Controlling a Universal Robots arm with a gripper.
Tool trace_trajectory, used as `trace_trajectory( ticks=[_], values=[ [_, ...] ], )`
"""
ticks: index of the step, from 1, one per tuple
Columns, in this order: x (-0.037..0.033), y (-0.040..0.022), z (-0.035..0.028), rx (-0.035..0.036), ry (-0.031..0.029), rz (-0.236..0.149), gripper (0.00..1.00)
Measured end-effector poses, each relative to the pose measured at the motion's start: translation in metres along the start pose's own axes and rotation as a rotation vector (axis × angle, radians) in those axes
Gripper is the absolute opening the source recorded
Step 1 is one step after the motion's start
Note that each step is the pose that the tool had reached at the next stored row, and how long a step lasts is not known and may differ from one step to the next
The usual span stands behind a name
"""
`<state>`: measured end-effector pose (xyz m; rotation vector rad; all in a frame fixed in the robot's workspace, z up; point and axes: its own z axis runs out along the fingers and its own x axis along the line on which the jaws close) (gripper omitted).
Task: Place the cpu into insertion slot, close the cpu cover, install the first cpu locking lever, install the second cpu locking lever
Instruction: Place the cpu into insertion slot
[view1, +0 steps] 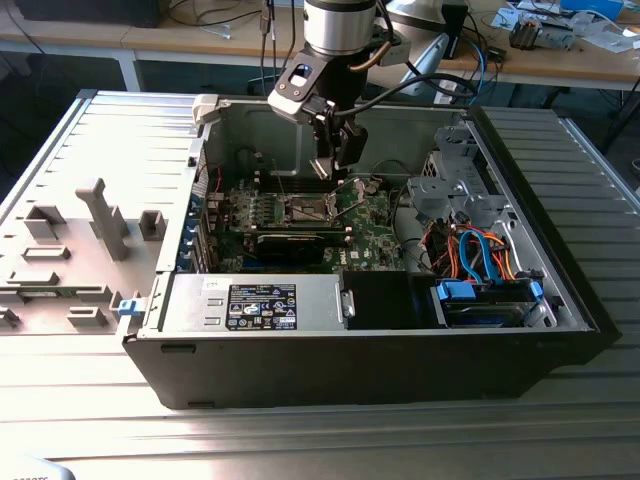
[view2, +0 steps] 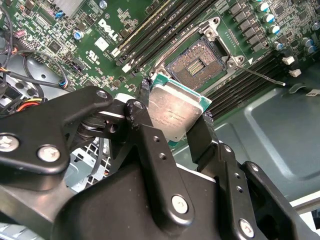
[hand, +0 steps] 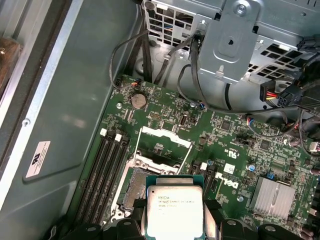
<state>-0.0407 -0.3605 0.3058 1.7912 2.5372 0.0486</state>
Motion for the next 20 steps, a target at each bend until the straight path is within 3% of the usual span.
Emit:
trace_trajectory(
  ticks=[20],
  values=[
    [0.0000, 0.0000, 0.0005, 0.0001, -0.0006, 0.013, 0.54]
  ],
)
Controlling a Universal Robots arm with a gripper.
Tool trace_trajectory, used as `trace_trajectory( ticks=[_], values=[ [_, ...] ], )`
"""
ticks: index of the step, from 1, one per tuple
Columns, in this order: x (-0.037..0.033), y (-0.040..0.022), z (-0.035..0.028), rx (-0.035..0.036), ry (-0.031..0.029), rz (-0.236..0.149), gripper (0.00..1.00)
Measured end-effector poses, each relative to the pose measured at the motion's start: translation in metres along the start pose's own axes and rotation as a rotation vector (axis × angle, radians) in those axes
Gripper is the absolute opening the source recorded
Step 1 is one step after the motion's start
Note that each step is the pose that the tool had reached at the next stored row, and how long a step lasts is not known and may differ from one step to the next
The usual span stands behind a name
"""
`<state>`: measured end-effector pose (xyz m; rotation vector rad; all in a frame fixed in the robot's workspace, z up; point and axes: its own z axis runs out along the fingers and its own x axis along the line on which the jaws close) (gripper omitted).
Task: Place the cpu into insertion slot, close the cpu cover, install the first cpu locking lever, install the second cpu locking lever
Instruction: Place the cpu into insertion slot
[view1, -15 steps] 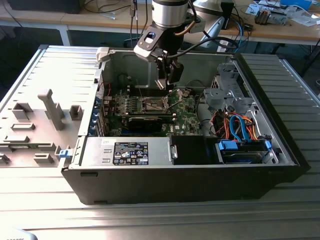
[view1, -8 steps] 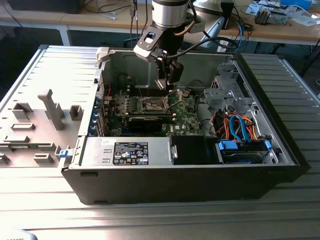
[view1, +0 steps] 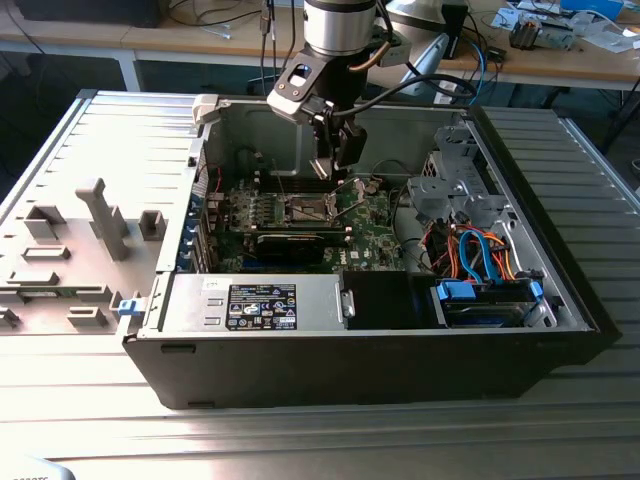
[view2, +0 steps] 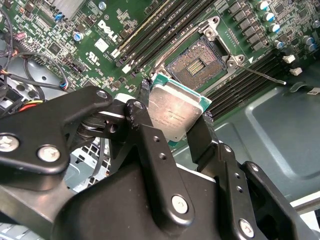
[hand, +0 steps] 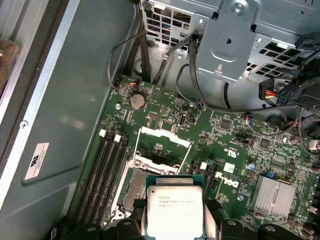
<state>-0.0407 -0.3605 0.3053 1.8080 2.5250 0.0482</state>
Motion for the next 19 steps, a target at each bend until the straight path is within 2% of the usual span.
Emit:
trace_trajectory(
  ticks=[19],
  values=[
    [0.0000, 0.0000, 0.0005, 0.0001, -0.0006, 0.012, 0.54]
  ],
)
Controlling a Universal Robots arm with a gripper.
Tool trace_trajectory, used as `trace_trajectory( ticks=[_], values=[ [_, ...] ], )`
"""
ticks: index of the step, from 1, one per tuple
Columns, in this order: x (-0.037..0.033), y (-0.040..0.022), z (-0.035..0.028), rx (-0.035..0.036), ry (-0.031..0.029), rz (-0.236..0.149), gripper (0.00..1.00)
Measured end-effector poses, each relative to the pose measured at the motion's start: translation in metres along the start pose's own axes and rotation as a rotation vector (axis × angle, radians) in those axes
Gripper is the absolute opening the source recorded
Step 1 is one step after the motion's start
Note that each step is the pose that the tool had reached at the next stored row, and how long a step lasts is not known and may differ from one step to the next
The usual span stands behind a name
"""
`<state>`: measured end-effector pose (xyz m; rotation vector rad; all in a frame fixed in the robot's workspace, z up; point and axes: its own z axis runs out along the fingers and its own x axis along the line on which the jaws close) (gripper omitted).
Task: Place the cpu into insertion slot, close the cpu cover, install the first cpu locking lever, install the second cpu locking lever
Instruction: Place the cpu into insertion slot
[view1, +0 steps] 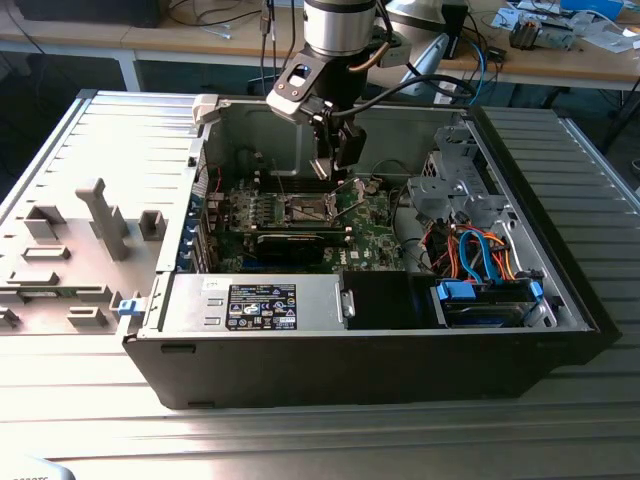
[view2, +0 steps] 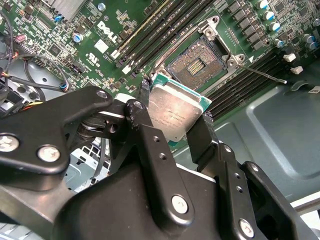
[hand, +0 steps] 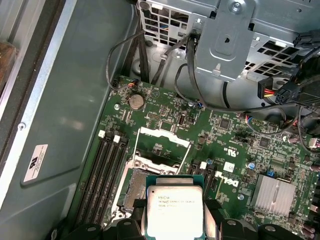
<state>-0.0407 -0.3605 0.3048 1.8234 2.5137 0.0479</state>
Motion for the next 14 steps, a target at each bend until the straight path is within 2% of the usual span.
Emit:
trace_trajectory(
  ticks=[4, 8, 14],
  values=[
    [0.0000, 0.0000, 0.0002, 0.0002, -0.0007, 0.014, 0.54],
    [0.0000, 0.0000, 0.0006, 0.0005, -0.0021, 0.045, 0.54],
    [0.0000, 0.0000, 0.0008, 0.0007, -0.0029, 0.063, 0.54]
  ],
)
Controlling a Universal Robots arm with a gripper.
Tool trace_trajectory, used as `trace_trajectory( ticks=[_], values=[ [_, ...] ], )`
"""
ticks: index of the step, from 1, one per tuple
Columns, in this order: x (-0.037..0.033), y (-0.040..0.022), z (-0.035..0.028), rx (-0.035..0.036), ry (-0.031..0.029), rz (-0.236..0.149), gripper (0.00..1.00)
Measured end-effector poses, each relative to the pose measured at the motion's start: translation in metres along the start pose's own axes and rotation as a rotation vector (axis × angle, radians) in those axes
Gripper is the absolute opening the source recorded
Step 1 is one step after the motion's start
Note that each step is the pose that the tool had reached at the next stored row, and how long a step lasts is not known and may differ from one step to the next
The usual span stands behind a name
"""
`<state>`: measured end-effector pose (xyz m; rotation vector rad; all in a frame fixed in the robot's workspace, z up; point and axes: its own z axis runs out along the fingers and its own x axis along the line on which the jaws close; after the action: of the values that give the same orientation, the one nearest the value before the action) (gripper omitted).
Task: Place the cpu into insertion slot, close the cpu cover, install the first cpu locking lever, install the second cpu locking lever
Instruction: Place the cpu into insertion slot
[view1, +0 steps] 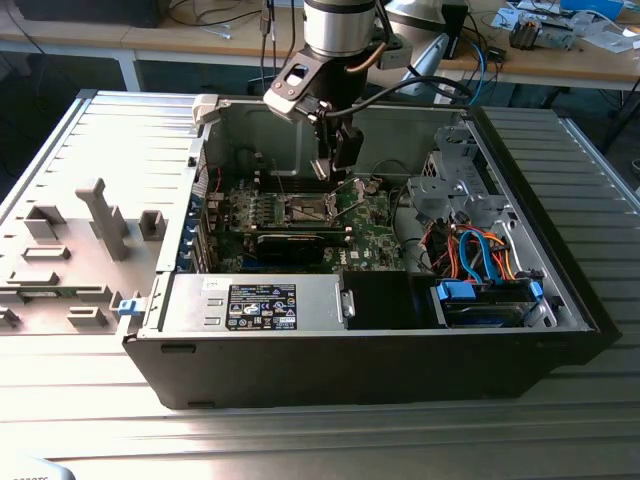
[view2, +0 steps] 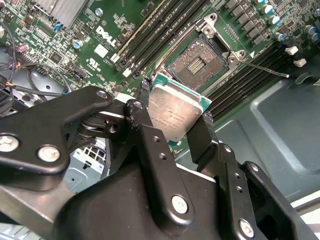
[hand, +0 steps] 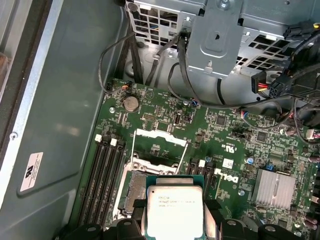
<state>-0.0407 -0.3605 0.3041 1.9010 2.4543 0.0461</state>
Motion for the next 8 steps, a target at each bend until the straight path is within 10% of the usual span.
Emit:
trace_trajectory(
  ticks=[8],
  values=[
    [0.0000, 0.0000, 0.0001, 0.0001, -0.0007, 0.018, 0.54]
  ],
)
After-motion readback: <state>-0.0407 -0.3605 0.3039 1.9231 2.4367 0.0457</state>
